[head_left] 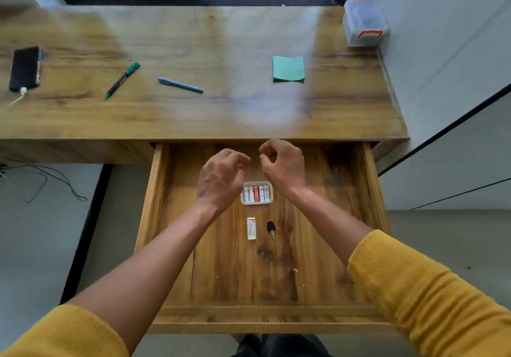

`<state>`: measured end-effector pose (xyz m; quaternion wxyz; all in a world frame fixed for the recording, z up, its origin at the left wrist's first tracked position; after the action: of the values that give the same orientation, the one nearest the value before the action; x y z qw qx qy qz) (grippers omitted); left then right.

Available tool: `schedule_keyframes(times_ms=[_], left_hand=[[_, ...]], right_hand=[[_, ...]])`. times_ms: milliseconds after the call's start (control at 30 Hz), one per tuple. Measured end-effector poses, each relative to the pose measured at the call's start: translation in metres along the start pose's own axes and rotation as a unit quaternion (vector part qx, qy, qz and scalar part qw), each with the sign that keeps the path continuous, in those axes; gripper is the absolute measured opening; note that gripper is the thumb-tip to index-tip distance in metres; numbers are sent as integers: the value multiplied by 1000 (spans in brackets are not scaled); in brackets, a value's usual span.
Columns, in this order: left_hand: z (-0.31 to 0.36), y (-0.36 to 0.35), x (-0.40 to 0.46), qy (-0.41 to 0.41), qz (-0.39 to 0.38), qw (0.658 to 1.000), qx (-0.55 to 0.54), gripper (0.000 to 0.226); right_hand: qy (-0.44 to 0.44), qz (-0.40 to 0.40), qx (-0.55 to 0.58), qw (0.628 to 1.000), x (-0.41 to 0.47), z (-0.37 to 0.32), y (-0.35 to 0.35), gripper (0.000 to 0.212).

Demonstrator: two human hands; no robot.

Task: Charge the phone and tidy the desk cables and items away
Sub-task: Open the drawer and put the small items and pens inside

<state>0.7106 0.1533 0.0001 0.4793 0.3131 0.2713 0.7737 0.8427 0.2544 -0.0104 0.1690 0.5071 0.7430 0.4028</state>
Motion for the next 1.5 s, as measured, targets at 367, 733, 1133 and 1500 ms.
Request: schedule_keyframes(times_ms=[367, 733, 1133, 1500], left_hand=[[-35, 24, 115, 47, 27, 995, 86, 22], [-25, -33, 183, 49, -37, 997, 50, 32], [-4, -57, 198, 60, -41, 997, -4, 35], [-35, -34, 163, 186, 35, 962, -194, 30]], right_hand=[[-44, 19, -79, 996, 154, 31, 21, 22], [-227, 29, -104, 968, 244, 109, 21, 30], [-281, 14, -53, 958, 264, 123, 24, 23], [-235, -2, 320, 918, 200, 85, 30, 12]])
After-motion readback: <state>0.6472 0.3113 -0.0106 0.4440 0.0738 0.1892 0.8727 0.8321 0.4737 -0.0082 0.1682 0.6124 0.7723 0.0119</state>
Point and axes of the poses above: each hand's wrist, its own x-axis towards the middle knuckle, its own y-axis out of the back of the hand, z = x × y, the point moved 8 cm from there along x, towards the middle knuckle, and after that the axes turned 8 degrees about -x, right-handed, at the moved point
